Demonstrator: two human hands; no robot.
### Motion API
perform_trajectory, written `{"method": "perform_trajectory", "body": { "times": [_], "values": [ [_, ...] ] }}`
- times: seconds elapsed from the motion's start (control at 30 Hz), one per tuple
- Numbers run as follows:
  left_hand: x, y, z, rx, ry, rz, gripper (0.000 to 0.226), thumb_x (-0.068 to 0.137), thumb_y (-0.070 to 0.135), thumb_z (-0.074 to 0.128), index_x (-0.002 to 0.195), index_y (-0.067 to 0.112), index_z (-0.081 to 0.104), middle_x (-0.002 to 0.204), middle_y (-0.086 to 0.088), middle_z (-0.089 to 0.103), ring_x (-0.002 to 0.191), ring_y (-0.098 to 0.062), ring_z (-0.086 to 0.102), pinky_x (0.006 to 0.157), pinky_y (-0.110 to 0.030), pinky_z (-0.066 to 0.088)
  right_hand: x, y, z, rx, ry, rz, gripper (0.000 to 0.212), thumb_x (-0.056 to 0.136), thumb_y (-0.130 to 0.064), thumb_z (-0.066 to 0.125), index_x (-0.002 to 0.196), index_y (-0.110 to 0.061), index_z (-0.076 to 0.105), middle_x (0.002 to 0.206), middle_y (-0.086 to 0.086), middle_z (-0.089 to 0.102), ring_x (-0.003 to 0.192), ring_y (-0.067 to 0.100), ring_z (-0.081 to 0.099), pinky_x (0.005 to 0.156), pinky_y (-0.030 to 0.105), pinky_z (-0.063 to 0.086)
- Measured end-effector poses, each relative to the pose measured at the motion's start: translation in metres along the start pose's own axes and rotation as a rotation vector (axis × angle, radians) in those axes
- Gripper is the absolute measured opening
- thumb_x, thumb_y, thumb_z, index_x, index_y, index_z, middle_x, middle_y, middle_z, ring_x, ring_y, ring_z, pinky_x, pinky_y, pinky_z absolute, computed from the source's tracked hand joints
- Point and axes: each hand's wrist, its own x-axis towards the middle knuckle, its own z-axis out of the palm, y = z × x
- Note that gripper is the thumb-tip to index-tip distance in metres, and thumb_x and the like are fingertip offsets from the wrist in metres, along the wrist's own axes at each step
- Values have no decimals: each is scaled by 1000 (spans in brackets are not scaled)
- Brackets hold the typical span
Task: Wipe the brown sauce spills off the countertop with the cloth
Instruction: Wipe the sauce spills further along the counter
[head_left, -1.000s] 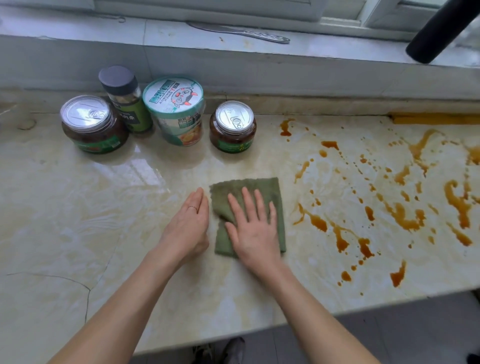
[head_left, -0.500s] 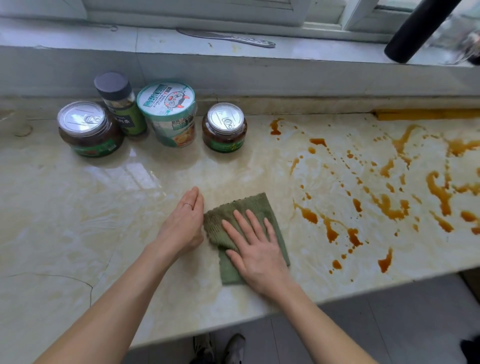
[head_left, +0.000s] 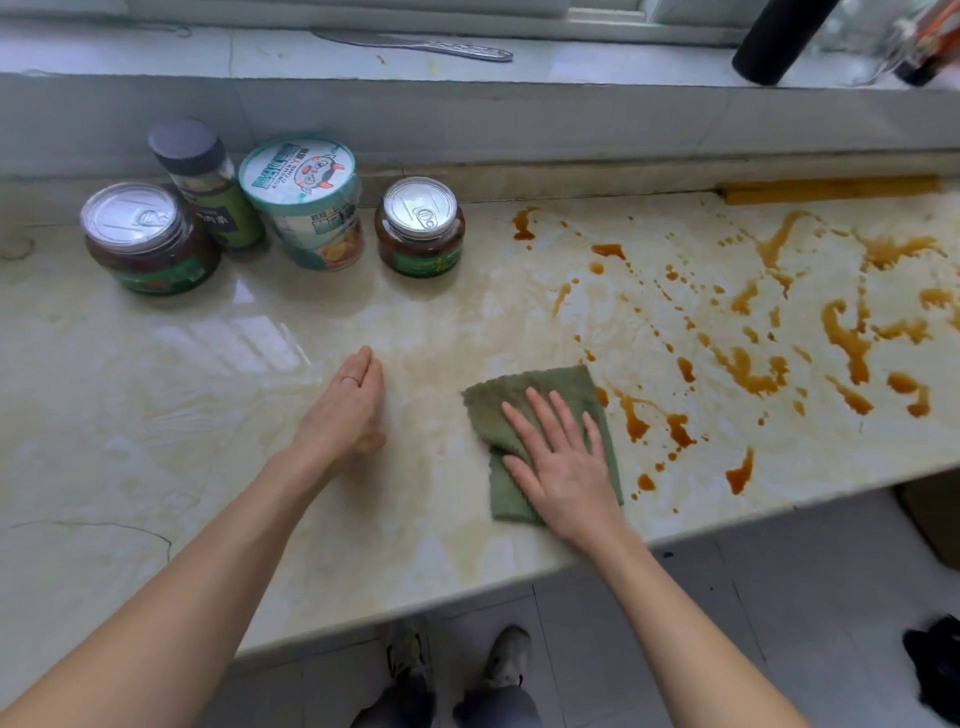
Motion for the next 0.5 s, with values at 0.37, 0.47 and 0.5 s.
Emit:
{"method": "perform_trajectory", "body": {
  "times": [0.37, 0.47, 0.5],
  "values": [
    [-11, 46, 21, -114, 177, -74, 74, 86, 5, 43, 152, 12, 9, 160, -6, -3, 148, -22, 4, 120, -34, 14, -33, 20, 6, 2, -8, -261, 61, 96, -61, 31, 152, -40, 19, 162, -6, 11, 150, 18, 5, 116, 51, 13],
    [-19, 63, 29, -119, 179, -83, 74, 86, 5, 44, 151, 14, 12, 161, -4, -3, 148, -21, 6, 118, -34, 18, -23, 65, -3, -20, 44, -37, 62, 95, -60, 30, 152, -35, 25, 161, -3, 19, 149, 21, 13, 114, 53, 17],
    [-20, 68, 33, -119, 178, -82, 73, 86, 5, 44, 151, 14, 12, 161, -5, -2, 148, -21, 7, 118, -33, 19, -23, 65, -3, -13, 56, 2, 63, 95, -59, 30, 152, -33, 27, 161, -1, 20, 149, 24, 14, 114, 54, 16]
  ]
}}
